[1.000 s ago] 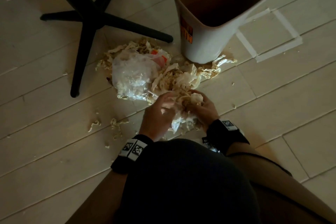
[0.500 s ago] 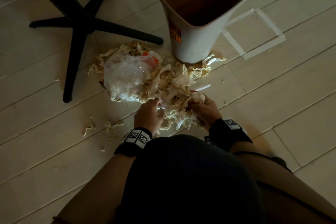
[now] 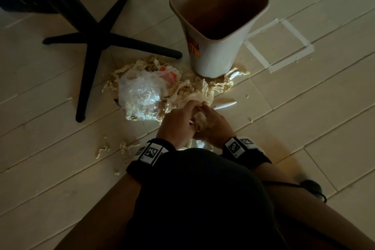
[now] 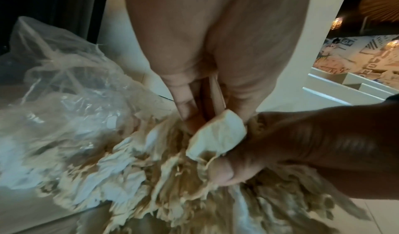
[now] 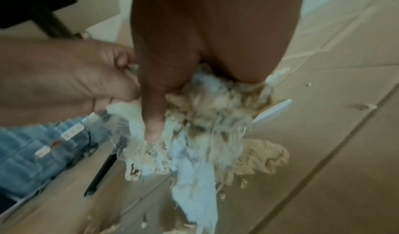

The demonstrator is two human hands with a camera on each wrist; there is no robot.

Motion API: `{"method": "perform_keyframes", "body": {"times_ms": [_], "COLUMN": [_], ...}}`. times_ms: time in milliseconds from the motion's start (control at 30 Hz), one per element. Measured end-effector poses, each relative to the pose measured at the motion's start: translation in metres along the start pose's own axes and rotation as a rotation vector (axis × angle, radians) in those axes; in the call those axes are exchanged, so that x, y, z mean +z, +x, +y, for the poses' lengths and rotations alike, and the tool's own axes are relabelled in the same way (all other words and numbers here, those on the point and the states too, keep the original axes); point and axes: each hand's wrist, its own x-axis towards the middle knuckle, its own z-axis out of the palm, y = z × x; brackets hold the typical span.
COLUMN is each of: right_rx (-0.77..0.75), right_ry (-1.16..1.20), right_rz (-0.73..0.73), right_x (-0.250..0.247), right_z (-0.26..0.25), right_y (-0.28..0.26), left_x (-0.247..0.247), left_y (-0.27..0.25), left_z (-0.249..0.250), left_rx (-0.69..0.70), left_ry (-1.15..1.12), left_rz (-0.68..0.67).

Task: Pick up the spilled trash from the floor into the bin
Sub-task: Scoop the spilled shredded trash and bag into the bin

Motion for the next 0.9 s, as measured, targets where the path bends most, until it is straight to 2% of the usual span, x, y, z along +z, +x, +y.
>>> {"method": "perform_keyframes", "body": {"times_ms": [67, 200, 300, 367, 467, 567, 667, 800, 900], "right_rx": [-0.031, -0.003, -0.045, -0.087, -0.131, -0.177, -0.196, -0.205, -0.219], "right_ry": [-0.048, 0.003, 0.059, 0.06, 0.039, -0.073, -0.124, -0.148, -0.118], "right_rz": [0.059, 0.15, 0.172, 0.22, 0.274, 0.285, 0.319, 0.385, 0.468], "right_x": [0.0, -0.008, -0.02, -0.031, -0.048, -0.062, -0.079, -0.107, -0.13], "right_z": [0.0, 0.002, -0.006, -0.015, -0.035, -0.058, -0.078, -0.096, -0.111], "right_y": [-0.001, -0.001, 0.002, 0.004, 0.008, 0.01, 0.012, 0.013, 0.015], "left_x": [-0.001, -0.009, -0.022, -0.025, -0.021, -0.014, -0.013, -0.026, -0.027], "left_y": [0.0, 0.001, -0.001, -0.003, -0.011, -0.019, -0.022, -0.022, -0.022], "left_z": [0.005, 0.012, 0.009, -0.002, -0.022, -0.027, -0.018, -0.006, -0.016], "left_rx": [0.016, 0.043, 0.079, 0.057, -0.038, -0.04, -0.075, -0.252, -0.387], "left_ry": [-0.012, -0.108, -0.196, -0.22, -0.279, -0.331, -0.556, -1.122, -1.166], "left_rz": [-0.03, -0.005, 0.129, 0.228, 0.256, 0.294, 0.434, 0.589, 0.569]}}
